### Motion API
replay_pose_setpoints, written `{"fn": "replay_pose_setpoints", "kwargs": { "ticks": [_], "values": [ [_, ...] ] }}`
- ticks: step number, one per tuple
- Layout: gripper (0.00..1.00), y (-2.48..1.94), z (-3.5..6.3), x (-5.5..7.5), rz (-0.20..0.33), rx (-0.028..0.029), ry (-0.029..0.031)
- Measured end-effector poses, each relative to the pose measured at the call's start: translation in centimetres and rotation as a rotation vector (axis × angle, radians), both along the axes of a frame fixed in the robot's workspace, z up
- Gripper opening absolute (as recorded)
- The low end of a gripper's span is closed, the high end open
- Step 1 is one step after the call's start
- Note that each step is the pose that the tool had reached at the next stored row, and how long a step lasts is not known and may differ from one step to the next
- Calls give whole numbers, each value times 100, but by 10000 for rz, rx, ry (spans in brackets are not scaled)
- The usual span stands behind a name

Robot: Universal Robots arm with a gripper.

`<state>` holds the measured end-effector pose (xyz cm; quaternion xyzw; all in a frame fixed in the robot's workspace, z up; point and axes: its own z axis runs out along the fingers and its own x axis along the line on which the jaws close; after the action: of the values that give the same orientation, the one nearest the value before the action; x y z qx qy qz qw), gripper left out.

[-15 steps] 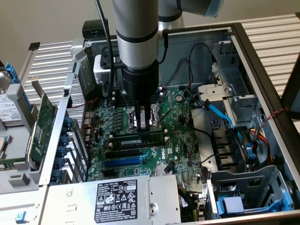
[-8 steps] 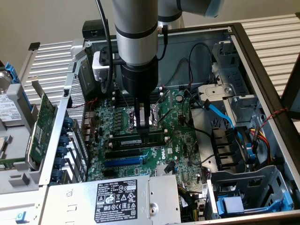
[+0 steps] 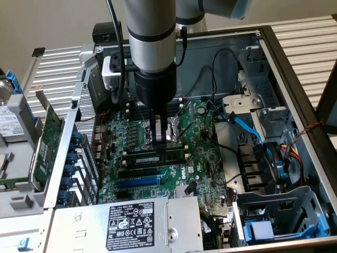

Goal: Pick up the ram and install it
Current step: 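Press down the ram until it locks into place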

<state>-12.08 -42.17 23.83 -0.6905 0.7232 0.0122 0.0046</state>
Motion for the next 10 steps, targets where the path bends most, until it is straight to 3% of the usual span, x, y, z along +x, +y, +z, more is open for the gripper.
{"fn": "replay_pose_setpoints", "kwargs": {
  "ticks": [10],
  "values": [
    [27, -6, 4, -43, -1, 36, 1]
  ]
}}
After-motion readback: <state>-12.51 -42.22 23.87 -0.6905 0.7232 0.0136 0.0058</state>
